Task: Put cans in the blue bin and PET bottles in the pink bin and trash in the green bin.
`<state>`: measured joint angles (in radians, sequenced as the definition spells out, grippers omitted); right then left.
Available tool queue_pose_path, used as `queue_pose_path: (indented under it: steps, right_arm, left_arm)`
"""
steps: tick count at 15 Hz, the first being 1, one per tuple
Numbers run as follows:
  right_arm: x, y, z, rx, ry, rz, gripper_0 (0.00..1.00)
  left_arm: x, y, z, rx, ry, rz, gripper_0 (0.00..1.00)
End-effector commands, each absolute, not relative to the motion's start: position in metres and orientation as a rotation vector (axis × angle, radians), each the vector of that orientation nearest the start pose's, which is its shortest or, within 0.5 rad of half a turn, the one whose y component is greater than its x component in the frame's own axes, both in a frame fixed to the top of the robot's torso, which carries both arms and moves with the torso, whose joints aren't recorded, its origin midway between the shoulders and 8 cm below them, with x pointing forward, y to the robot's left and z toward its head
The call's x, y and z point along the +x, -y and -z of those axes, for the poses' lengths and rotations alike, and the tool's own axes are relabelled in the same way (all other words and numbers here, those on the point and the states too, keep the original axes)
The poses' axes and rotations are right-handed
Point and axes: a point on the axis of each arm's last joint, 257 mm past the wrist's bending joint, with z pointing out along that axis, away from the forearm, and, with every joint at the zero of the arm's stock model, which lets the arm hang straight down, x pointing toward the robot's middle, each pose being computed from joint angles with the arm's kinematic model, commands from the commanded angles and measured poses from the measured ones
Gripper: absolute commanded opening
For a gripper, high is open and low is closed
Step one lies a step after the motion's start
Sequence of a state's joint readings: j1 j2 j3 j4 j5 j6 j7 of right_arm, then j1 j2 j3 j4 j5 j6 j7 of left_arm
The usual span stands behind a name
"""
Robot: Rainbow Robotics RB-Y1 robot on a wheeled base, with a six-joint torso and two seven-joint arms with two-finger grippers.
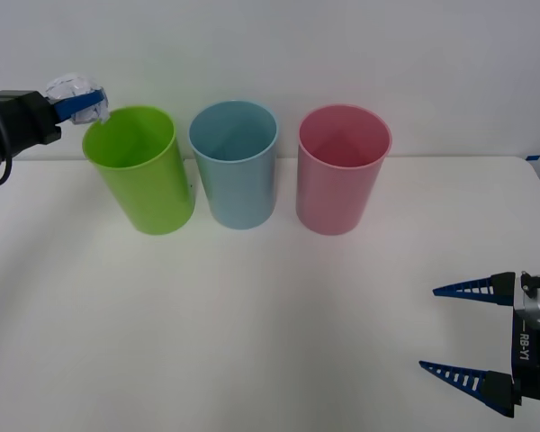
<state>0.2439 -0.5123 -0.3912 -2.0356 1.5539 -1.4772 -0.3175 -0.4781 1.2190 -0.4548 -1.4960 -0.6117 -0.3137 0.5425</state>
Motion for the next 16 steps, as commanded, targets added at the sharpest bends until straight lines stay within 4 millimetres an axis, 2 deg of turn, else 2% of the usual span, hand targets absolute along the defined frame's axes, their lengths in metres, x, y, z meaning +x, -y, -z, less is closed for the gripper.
queue_pose_path:
  steps: [1, 6, 10, 16]
  right_arm:
    - [0.311, 0.225, 0.211, -1.235, -1.732, -0.551, 1.0]
    - [0.311, 0.225, 0.211, -1.235, -1.732, -0.551, 1.0]
    - [0.311, 0.225, 0.211, -1.235, -1.732, -0.551, 1.0]
    - [0.311, 0.225, 0.211, -1.235, -1.732, -0.551, 1.0]
  left_arm:
    - [0.586, -0.298, 0.046, 0.272, -1.736, 0.576, 0.0]
    - [0.599, -0.298, 0.06, 0.273, -1.789, 0.558, 0.0]
    - [0.6, -0.291, 0.07, 0.282, -1.819, 0.565, 0.0]
    - [0.605, -0.287, 0.072, 0.294, -1.845, 0.555, 0.0]
